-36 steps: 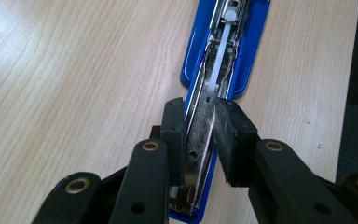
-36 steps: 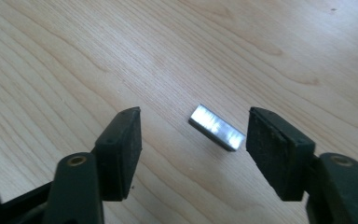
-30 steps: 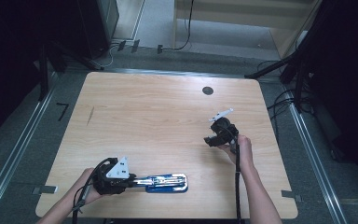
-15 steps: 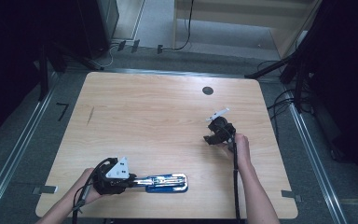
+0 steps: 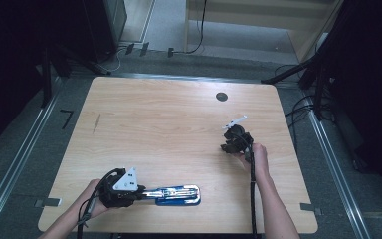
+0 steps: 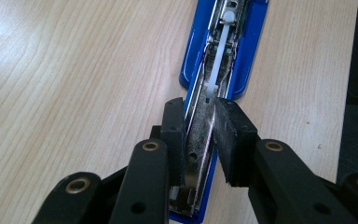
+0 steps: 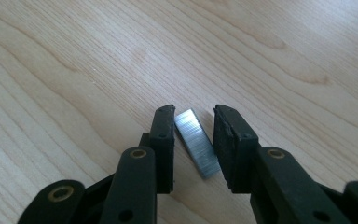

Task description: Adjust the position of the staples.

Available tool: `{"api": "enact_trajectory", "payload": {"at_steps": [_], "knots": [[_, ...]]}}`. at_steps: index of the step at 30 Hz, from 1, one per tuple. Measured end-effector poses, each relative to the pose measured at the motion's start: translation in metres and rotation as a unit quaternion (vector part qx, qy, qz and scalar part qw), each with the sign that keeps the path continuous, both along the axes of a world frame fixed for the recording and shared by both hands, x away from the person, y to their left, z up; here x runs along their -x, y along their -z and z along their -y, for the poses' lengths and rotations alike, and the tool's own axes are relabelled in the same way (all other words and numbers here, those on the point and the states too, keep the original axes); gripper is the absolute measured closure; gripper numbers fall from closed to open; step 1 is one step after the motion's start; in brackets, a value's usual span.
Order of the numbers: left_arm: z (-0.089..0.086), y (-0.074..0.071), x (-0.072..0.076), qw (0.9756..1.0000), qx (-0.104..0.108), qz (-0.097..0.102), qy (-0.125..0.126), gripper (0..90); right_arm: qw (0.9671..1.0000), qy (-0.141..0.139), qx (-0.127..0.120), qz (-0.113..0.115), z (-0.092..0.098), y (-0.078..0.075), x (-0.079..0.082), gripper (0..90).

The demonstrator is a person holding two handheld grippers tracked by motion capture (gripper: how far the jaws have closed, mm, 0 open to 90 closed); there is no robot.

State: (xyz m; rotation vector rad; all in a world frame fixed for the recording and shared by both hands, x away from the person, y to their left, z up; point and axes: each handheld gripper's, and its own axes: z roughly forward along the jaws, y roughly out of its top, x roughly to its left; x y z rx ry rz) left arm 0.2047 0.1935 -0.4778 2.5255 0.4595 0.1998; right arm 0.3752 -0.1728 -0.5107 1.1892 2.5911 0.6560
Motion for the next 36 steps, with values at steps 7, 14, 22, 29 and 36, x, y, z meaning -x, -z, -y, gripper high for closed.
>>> {"api": "enact_trajectory", "payload": {"at_steps": [7,14,22,29,36], "knots": [[0.000,0.000,0.000,1.0000,0.003,-0.001,-0.001,74.9,0.9999,0.007,-0.012,0.000,0.003,-0.002,0.000,69.3],[0.000,0.000,0.000,1.0000,0.001,0.000,-0.001,74.9,0.9999,0.010,-0.002,0.000,-0.003,0.002,-0.002,75.3],[0.000,0.000,0.000,1.0000,0.001,0.000,0.000,74.9,0.9999,0.016,-0.002,0.000,-0.003,0.001,-0.001,79.2],[0.000,0.000,0.000,1.0000,0.001,0.000,0.001,75.0,0.9999,0.014,-0.008,0.002,-0.001,-0.004,0.004,79.2],[0.001,0.000,0.000,1.0000,0.000,-0.001,0.001,75.9,0.9998,0.011,-0.013,0.006,0.001,-0.012,0.015,79.2]]}}
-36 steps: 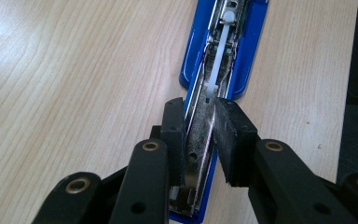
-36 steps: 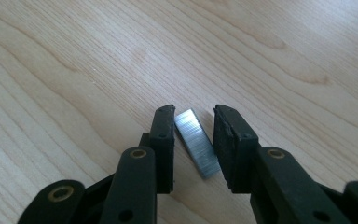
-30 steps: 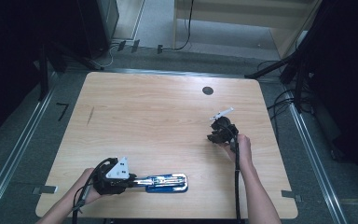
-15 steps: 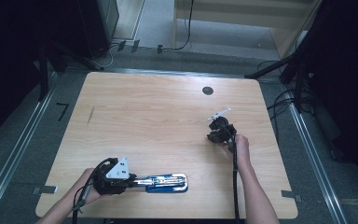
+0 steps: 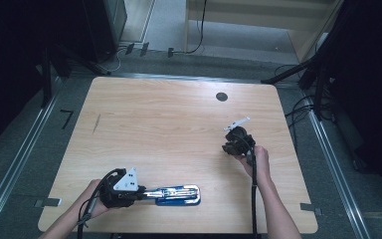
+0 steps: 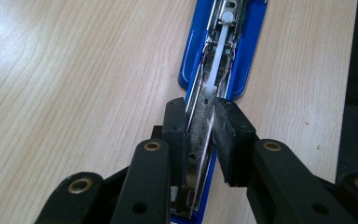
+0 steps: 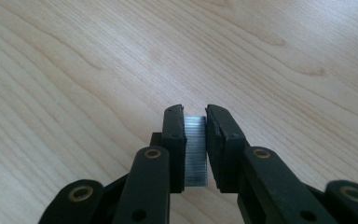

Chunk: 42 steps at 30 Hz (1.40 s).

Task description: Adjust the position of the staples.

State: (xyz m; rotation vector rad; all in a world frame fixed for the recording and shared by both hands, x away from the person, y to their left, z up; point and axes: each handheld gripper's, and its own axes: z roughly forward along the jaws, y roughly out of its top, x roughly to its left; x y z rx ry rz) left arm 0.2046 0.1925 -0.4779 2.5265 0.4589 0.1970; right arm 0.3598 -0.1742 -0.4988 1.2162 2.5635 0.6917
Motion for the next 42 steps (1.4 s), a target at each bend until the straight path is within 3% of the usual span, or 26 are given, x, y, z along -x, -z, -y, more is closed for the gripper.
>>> {"api": "enact_trajectory", "payload": {"at_steps": [24,31,42], "knots": [[0.003,0.000,0.000,1.0000,0.001,0.004,0.000,76.1,0.9990,-0.041,-0.014,-0.014,-0.002,-0.009,0.060,79.3],[0.002,0.000,0.001,1.0000,-0.001,0.004,0.001,76.2,0.9967,-0.075,-0.020,-0.022,-0.011,-0.012,0.088,79.3],[0.003,0.000,0.002,1.0000,-0.003,0.006,0.000,76.4,0.9914,-0.126,0.009,-0.032,-0.032,-0.001,0.126,79.3]]}}
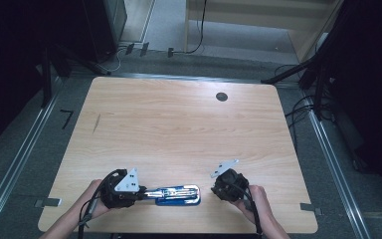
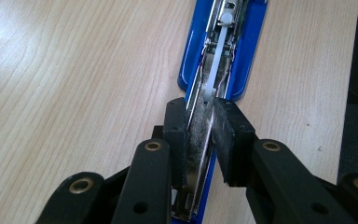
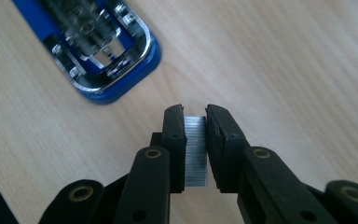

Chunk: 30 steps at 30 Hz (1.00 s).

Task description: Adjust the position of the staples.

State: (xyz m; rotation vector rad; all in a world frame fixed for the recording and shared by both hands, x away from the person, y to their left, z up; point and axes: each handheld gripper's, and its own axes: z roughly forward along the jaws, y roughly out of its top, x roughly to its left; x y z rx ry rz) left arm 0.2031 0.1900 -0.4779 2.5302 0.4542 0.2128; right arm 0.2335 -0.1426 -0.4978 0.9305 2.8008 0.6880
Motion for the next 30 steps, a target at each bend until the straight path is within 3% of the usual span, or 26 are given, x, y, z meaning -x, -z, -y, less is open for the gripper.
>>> {"api": "enact_trajectory", "payload": {"at_steps": [9,13,16,19,23,28,30], "knots": [[0.001,-0.001,0.000,1.0000,-0.005,0.004,0.005,76.4,0.9994,-0.020,0.026,-0.010,-0.012,0.011,0.012,79.2],[0.001,0.000,0.000,1.0000,-0.004,0.003,0.004,76.4,0.9993,-0.023,0.024,-0.014,-0.012,0.010,0.012,76.8],[0.001,0.000,-0.001,1.0000,-0.003,0.002,0.005,76.4,0.9997,-0.006,0.004,-0.024,-0.009,0.007,0.010,71.1],[0.001,0.000,-0.001,1.0000,-0.002,0.002,0.007,76.4,0.9988,0.028,-0.015,-0.038,-0.008,0.005,0.009,68.8],[0.001,0.000,-0.001,1.0000,-0.001,0.002,0.008,76.4,0.9970,0.062,-0.007,-0.045,-0.011,0.006,0.009,70.2],[0.001,0.000,-0.002,1.0000,-0.001,0.002,0.009,76.4,0.9957,0.082,0.002,-0.043,-0.012,0.006,0.009,72.4],[0.001,0.000,-0.002,1.0000,-0.001,0.002,0.009,76.4,0.9946,0.089,-0.001,-0.053,-0.012,0.007,0.008,73.0]]}}
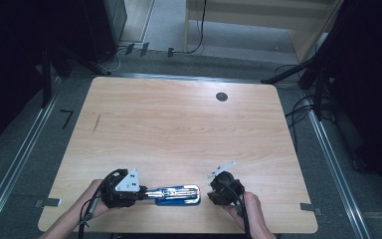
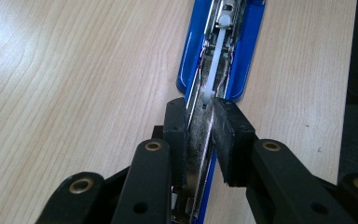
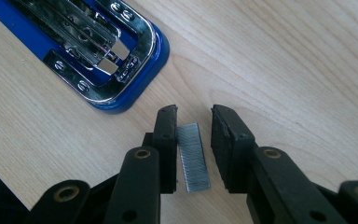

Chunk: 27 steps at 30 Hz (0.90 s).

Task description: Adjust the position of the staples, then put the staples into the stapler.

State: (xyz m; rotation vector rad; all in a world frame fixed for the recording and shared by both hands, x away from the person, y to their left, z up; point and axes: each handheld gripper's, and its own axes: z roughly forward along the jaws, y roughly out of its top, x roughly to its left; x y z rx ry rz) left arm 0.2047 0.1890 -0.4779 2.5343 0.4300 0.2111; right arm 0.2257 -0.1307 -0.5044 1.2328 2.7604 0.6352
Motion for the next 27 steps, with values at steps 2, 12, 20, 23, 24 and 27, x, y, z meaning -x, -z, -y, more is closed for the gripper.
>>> {"api": "enact_trajectory", "payload": {"at_steps": [2,12,20,23,24,27], "knots": [[0.000,0.000,0.000,1.0000,0.000,0.000,0.000,76.4,1.0000,0.000,0.002,-0.002,0.000,0.002,0.000,73.0],[0.000,0.000,0.001,1.0000,0.000,0.001,-0.001,76.4,0.9999,-0.012,0.012,-0.002,-0.004,0.002,0.001,79.3],[0.001,0.001,0.001,1.0000,0.003,0.000,-0.003,76.4,0.9995,-0.032,0.003,0.006,-0.002,-0.003,0.002,79.3],[0.002,0.001,0.000,1.0000,0.004,-0.001,0.000,76.4,0.9991,-0.042,-0.005,0.010,0.000,-0.006,0.002,79.3],[0.002,0.001,0.000,1.0000,0.004,-0.001,0.001,76.5,0.9989,-0.044,-0.006,0.012,0.000,-0.007,0.002,79.3],[0.002,0.001,0.000,1.0000,0.004,-0.001,0.000,76.5,0.9983,-0.054,-0.014,0.017,0.000,-0.010,0.001,79.3]]}}
